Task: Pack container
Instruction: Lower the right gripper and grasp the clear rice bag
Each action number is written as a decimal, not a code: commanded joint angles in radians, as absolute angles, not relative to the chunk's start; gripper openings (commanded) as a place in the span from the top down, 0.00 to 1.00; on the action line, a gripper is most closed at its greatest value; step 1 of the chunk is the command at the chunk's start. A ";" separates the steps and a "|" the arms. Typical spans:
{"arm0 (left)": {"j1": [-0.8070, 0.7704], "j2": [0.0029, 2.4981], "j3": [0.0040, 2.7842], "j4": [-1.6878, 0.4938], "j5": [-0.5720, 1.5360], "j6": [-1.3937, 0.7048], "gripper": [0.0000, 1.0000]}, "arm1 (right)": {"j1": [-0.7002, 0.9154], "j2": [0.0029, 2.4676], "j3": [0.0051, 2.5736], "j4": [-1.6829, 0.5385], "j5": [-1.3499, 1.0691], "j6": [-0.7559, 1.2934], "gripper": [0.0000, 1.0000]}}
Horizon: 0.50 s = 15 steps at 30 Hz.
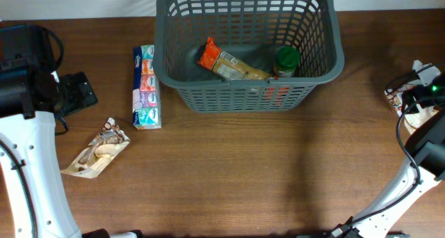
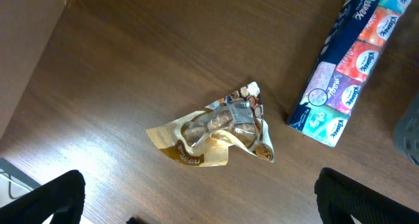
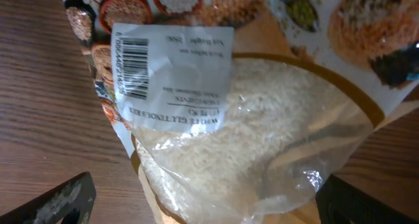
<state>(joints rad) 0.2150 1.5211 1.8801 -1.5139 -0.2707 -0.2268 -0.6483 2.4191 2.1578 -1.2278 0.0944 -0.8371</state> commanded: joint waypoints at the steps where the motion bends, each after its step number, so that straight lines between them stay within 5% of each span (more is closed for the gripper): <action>1: 0.219 1.513 1.879 -1.511 -0.289 -0.214 0.01 | -0.673 2.447 2.158 -1.227 0.045 -0.830 0.01; 15: 0.219 1.513 1.879 -1.496 -0.289 -0.214 0.00 | -0.683 2.486 2.147 -1.206 0.045 -0.830 0.01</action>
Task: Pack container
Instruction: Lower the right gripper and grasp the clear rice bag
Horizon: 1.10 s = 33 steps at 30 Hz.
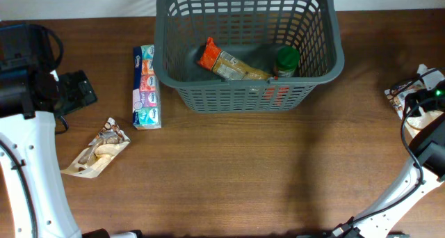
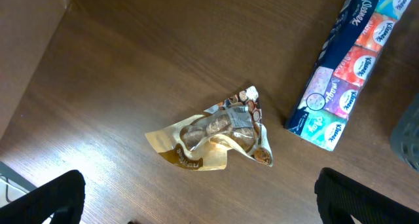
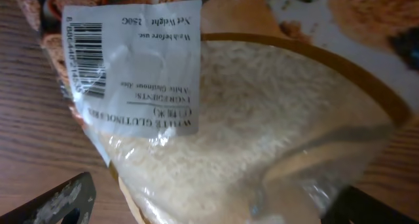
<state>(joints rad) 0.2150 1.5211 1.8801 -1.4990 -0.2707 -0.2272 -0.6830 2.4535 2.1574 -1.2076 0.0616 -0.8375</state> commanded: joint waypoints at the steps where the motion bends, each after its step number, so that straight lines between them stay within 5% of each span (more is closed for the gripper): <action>1: 0.219 1.513 1.879 -1.496 -0.289 -0.214 0.00 | -0.683 2.492 2.147 -1.208 0.045 -0.830 0.01; 14: 0.219 1.513 1.879 -1.496 -0.289 -0.214 0.00 | -0.683 2.526 2.147 -1.192 0.029 -0.771 0.01; 15: 0.219 1.513 1.879 -1.496 -0.289 -0.214 0.00 | -0.683 2.526 2.147 -1.192 0.024 -0.769 0.05; 20: 0.219 1.513 1.879 -1.496 -0.289 -0.214 0.00 | -0.681 2.526 2.147 -1.162 0.022 -0.728 0.94; 33: 0.219 1.513 1.879 -1.496 -0.288 -0.214 0.00 | -0.647 2.517 2.225 -1.126 -0.149 -0.236 0.96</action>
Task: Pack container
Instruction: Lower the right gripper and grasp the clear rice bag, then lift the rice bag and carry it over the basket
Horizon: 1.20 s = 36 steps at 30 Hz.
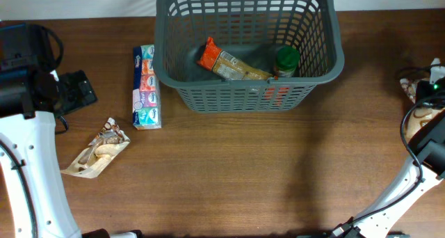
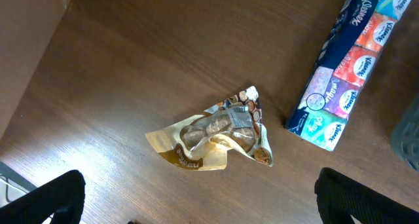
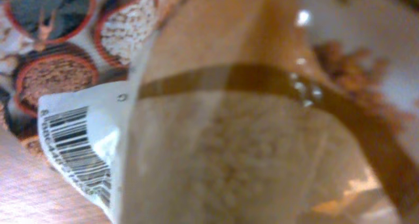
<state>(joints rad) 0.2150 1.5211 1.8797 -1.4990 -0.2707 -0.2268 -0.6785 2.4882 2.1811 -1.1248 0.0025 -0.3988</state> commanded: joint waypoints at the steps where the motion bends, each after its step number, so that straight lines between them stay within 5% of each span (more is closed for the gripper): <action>1: 0.219 1.513 1.879 -1.496 -0.288 -0.214 0.01 | -0.637 2.512 2.275 -1.145 -0.222 -0.226 0.96; 15: 0.219 1.513 1.879 -1.528 -0.285 -0.214 0.00 | -0.583 2.474 3.125 -1.348 -0.634 0.038 0.96; 24: 0.219 1.513 1.879 -1.526 -0.284 -0.215 0.00 | -0.514 2.276 3.142 -1.327 -0.828 0.174 0.96; 36: 0.219 1.513 1.879 -1.529 -0.284 -0.215 0.00 | -0.169 2.213 3.140 -1.283 -0.879 0.173 0.96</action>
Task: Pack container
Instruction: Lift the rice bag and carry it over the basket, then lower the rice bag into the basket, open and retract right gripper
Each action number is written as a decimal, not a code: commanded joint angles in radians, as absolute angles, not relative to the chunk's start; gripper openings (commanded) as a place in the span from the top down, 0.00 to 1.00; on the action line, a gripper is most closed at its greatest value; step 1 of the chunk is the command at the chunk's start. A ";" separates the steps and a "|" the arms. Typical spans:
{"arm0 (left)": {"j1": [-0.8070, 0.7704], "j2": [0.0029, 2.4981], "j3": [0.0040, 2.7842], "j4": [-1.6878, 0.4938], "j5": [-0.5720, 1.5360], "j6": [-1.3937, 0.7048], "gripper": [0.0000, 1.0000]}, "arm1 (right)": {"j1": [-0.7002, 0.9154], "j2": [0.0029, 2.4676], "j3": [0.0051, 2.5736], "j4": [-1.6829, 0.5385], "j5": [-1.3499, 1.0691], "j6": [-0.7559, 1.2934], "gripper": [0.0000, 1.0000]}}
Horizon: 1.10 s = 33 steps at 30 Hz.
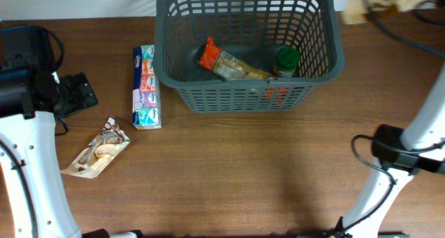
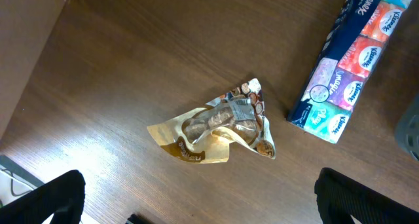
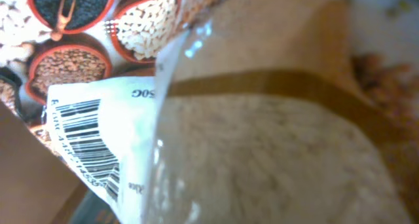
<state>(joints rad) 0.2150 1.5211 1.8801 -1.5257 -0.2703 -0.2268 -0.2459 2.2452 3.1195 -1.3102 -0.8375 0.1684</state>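
The grey basket (image 1: 338, 51) stands at the back middle and holds an orange-topped packet (image 1: 226, 62) and a green-lidded jar (image 1: 286, 59). My right gripper is raised at the basket's far right corner, shut on a rice bag (image 1: 363, 4) that is blurred overhead. The rice bag (image 3: 262, 132) fills the right wrist view and hides the fingers. My left gripper (image 2: 203, 211) hangs open above a snack pouch (image 2: 219, 129). A tissue pack (image 2: 350, 67) lies to its right.
On the table left of the basket lie the tissue pack (image 1: 145, 87) and, nearer the front, the snack pouch (image 1: 97, 153). The left arm's base (image 1: 24, 64) fills the far left. The right arm's white link (image 1: 389, 168) rises at the right.
My right gripper, with the rice bag, has gone from the table's far right edge to high up by the basket's far right corner. The left arm barely shifted.
My right gripper stood open over the rice bag lying at the table's right edge, then closer to it. Then the bag filled its view at the right edge. Now the bag hangs in it beside the basket's rim. The left gripper stayed open over the pouch.
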 commanded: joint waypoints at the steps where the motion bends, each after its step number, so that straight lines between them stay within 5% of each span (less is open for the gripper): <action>1: 0.219 1.513 1.879 -1.530 -0.284 -0.215 0.00 | -0.139 2.213 3.140 -1.274 -0.878 0.163 0.96; 16: 0.219 1.513 1.879 -1.538 -0.284 -0.215 0.00 | 0.266 2.221 3.038 -1.348 -0.282 -0.056 0.96; 33: 0.219 1.513 1.879 -1.542 -0.284 -0.215 0.00 | 0.287 2.222 2.431 -1.235 -0.164 -0.075 0.96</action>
<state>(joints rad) 0.2150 1.5211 1.8801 -1.5406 -0.2707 -0.2268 0.2859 2.2459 2.4763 -1.2636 -0.1799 -0.0631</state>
